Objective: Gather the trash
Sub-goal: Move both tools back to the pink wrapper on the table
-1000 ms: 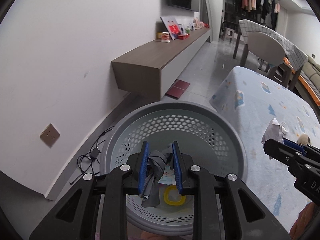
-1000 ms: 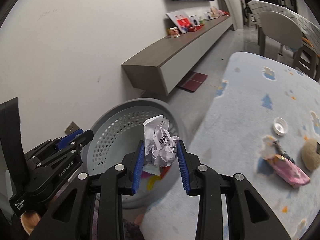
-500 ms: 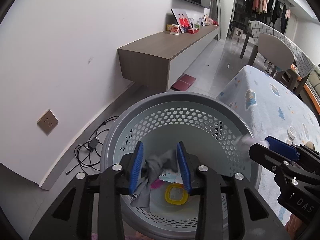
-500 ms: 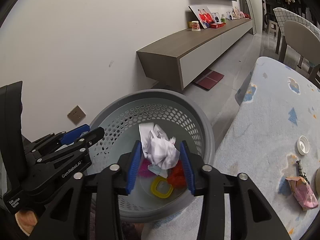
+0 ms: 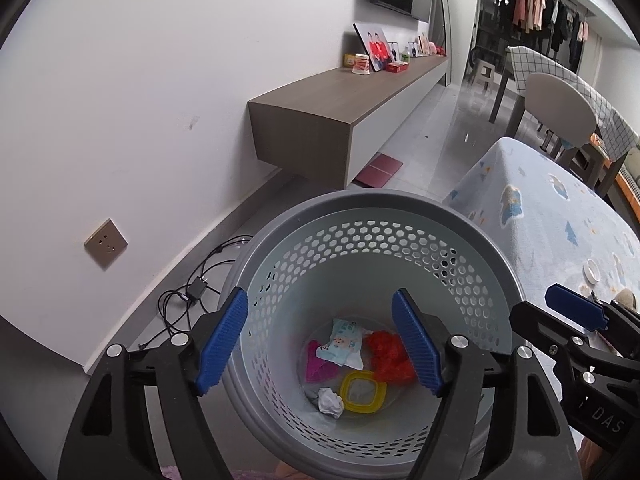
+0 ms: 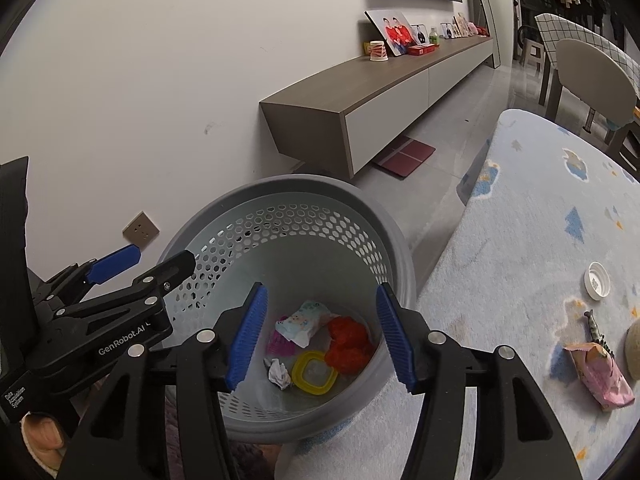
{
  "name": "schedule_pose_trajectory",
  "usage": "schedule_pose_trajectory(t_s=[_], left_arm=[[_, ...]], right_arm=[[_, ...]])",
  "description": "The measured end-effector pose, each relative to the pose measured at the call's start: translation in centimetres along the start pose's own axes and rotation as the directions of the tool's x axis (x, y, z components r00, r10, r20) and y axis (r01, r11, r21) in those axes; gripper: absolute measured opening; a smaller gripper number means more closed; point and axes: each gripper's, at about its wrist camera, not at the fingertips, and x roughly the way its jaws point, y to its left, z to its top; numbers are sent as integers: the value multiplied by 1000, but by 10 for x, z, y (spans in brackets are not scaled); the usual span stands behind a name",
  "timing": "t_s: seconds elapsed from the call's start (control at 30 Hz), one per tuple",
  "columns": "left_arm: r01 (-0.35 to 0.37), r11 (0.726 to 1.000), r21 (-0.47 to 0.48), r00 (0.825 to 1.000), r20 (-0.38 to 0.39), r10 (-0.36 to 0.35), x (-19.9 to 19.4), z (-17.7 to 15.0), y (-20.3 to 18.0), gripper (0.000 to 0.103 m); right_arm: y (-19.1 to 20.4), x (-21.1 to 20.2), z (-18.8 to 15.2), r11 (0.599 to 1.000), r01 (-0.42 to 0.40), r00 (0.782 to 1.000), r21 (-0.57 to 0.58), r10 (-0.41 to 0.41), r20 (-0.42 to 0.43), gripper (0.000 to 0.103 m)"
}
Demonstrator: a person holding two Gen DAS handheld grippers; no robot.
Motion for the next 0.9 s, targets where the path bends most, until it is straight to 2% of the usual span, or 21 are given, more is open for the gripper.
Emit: schedule_pose_trajectory(t_s=[0.1, 0.43, 0.9], left_arm=[[-2, 1000, -3, 1000, -1, 2, 1, -1, 1, 77], [4, 1000, 10, 1000, 0, -4, 1, -3, -2, 80], [39, 998, 53, 999, 20, -40, -9, -9, -19, 80]], right_arm=[[0, -1, -1, 1000, 4, 1000, 4, -4, -1, 55], [-3, -10, -9, 999, 26, 1000, 18, -26, 4, 56], [-28, -41, -35, 990, 117, 993, 84, -118, 4, 56]])
